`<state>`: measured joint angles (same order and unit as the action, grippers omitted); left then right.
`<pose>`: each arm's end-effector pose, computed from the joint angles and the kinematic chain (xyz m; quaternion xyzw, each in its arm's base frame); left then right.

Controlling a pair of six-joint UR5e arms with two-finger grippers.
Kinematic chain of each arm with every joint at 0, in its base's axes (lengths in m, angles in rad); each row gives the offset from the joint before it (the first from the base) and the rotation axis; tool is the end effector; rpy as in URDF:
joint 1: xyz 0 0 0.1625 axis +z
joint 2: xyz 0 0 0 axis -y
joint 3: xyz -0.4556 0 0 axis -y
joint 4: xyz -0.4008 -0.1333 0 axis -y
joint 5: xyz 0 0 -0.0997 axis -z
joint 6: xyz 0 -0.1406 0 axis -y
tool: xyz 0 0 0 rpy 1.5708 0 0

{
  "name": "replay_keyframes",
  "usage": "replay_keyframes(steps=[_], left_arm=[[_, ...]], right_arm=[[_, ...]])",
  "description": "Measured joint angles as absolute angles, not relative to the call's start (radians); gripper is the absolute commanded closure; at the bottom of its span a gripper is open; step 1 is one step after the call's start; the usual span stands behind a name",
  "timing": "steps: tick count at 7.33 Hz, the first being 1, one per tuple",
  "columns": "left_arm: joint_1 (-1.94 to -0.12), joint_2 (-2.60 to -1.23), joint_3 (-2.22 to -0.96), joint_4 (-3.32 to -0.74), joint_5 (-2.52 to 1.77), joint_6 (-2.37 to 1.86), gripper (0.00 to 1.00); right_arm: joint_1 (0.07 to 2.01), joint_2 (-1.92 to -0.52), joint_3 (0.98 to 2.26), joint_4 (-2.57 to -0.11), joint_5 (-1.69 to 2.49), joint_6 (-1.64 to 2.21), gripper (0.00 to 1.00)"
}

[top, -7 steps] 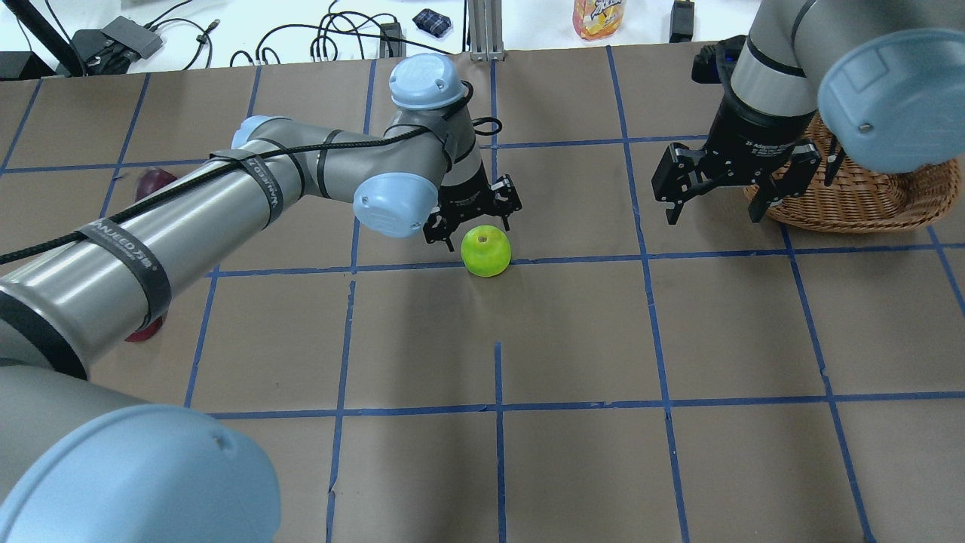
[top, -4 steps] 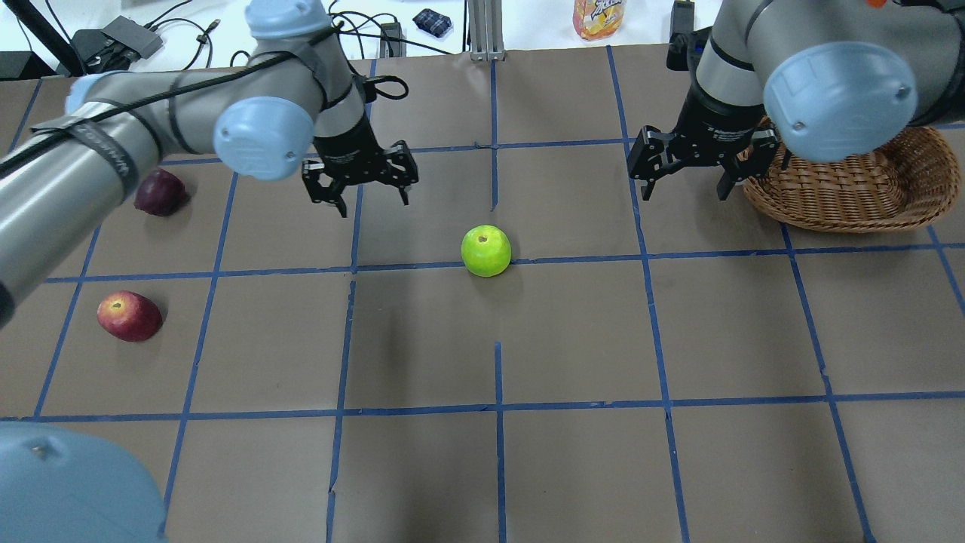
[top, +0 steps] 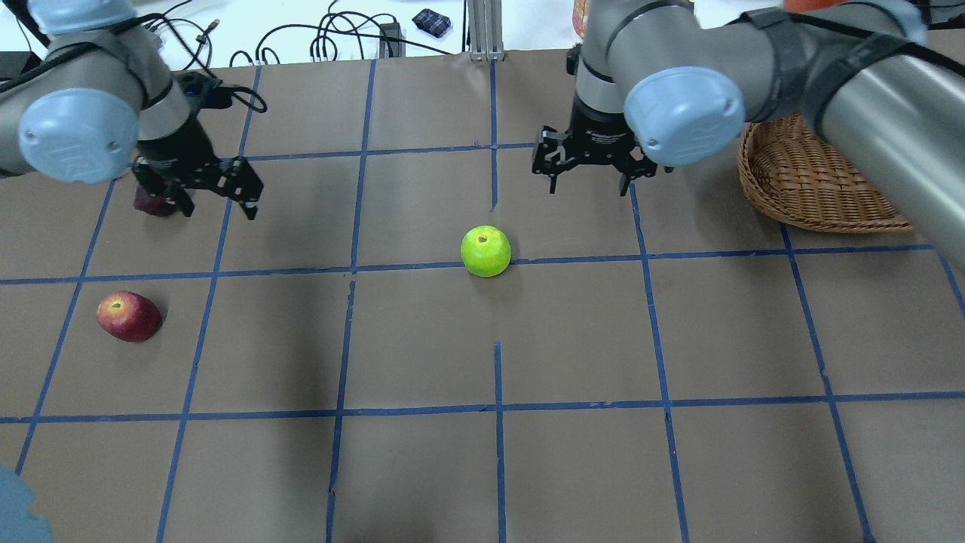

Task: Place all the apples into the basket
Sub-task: 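Move left gripper to red-yellow apple while right gripper reaches green apple, then grasp red-yellow apple with left gripper while right gripper lifts green apple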

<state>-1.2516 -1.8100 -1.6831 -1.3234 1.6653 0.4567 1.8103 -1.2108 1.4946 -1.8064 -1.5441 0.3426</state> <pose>0.0645 -0.5778 0.3176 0.0710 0.9950 0.0660 0.0240 0.2845 -0.5873 0.3315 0.0518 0.9983 0.0269 0.0059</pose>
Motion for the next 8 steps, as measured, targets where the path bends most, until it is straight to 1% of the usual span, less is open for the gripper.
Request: replay_keyframes(steps=[2,3,5,6,8], left_arm=[[-1.088,-1.807,-1.758,-1.244,1.679,0.68,0.0],[-1.03,-1.816,-1.817,-1.158,1.68,0.748,0.0],[-0.985,-1.83,-1.935,-0.997,1.683,0.79,0.0],[-0.98,-1.838,-1.965,-0.954,1.684,0.795,0.0],[-0.976,-1.854,-1.981,-0.925,1.686,0.811,0.0]], right_arm=[[1.866,-1.135,1.458,-1.847,-1.527,0.402,0.0],[1.882,-1.099,1.452,-1.883,-1.503,0.419,0.0],[1.919,-1.039,1.449,-1.949,-1.493,0.468,0.0],[1.927,-1.018,1.449,-1.973,-1.493,0.487,0.0],[1.932,-0.989,1.452,-1.999,-1.496,0.497,0.0]])
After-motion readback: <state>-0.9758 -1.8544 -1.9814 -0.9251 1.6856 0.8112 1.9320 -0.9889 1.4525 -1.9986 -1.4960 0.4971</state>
